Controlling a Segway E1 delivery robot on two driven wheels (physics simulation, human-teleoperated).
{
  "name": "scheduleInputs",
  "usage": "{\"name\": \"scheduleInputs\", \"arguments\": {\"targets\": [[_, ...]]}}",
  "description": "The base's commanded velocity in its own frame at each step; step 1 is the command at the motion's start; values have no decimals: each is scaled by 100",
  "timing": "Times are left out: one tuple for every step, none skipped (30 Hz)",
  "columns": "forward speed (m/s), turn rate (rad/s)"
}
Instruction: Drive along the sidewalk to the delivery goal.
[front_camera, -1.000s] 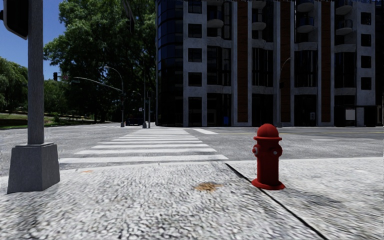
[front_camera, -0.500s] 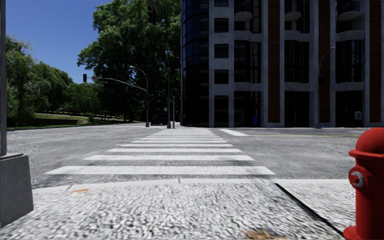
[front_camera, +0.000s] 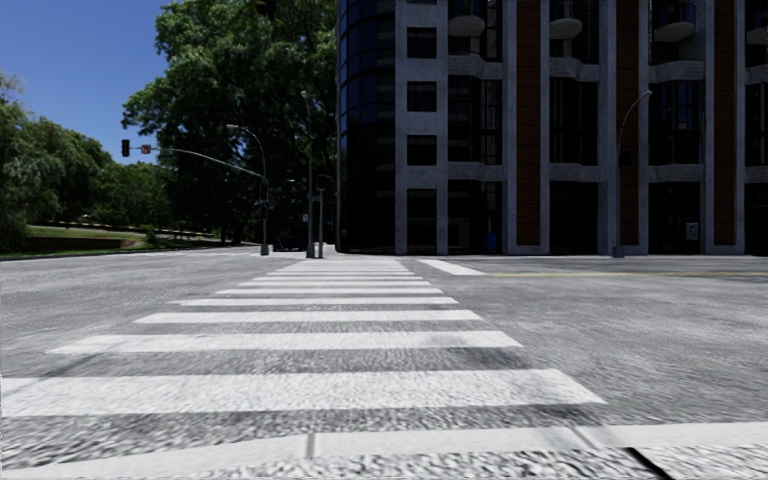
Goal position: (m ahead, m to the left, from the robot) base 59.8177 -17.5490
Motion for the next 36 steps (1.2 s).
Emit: {"name": "scheduleInputs", "arguments": {"targets": [[200, 0], [200, 0], [200, 0], [200, 0], [200, 0], [200, 0], [200, 0], [200, 0], [200, 0], [200, 0], [200, 0], [200, 0], [200, 0], [200, 0], [200, 0], [200, 0], [200, 0], [200, 0], [200, 0], [200, 0], [200, 0], [200, 0], [200, 0], [200, 0], [200, 0], [200, 0], [200, 0], [200, 40], [200, 59], [200, 65], [200, 65], [200, 0], [200, 0], [200, 0], [200, 0], [200, 0]]}}
